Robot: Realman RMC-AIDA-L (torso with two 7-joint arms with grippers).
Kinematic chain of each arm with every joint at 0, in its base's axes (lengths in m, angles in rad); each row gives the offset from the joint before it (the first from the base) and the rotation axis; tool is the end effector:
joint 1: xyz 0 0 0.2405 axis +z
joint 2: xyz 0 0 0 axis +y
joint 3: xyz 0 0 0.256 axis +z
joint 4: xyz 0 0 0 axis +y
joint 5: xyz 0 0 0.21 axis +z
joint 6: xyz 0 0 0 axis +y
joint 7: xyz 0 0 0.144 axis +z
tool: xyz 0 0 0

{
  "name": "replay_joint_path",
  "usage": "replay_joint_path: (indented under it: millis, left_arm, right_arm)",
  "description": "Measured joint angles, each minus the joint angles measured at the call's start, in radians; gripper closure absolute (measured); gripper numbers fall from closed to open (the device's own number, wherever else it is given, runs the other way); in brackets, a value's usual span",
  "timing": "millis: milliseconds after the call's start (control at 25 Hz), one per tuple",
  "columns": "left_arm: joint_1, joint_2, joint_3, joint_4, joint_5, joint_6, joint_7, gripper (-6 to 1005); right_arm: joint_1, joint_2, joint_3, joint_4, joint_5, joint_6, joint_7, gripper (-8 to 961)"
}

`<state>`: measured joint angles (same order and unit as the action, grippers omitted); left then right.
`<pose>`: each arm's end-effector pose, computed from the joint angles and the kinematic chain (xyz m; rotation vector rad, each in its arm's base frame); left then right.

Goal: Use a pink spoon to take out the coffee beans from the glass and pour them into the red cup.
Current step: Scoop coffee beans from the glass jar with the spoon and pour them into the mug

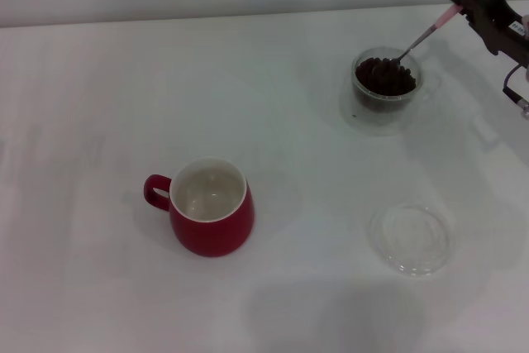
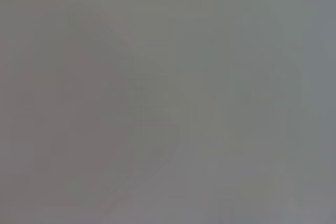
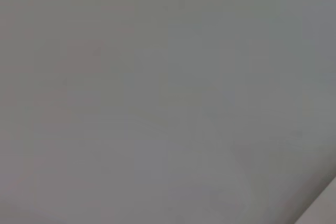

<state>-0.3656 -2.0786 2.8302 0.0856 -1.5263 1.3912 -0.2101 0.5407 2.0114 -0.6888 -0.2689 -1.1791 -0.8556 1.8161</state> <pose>-0.3573 0.2897 0.0180 -1.3812 -0.5491 -0.7618 0.3489 0.3895 0.0375 -1.3070 1.6563 1.2135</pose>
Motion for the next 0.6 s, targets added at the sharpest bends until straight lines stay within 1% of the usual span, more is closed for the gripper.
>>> replay_joint_path:
  millis: [480,600]
  left_arm:
    - [-0.001,0.000,0.000,-0.013,-0.008,0.001,0.000,211]
    - [-0.001,0.000,0.000,-0.020,-0.008,0.002,0.000,211]
  right_arm:
    - [0.001,-0.005,-0.012,-0.017,0.002,-0.007,0.101,793]
    - [-0.006,-0.007,-0.048,-0.047,-0.004,-0.028,0.150,790]
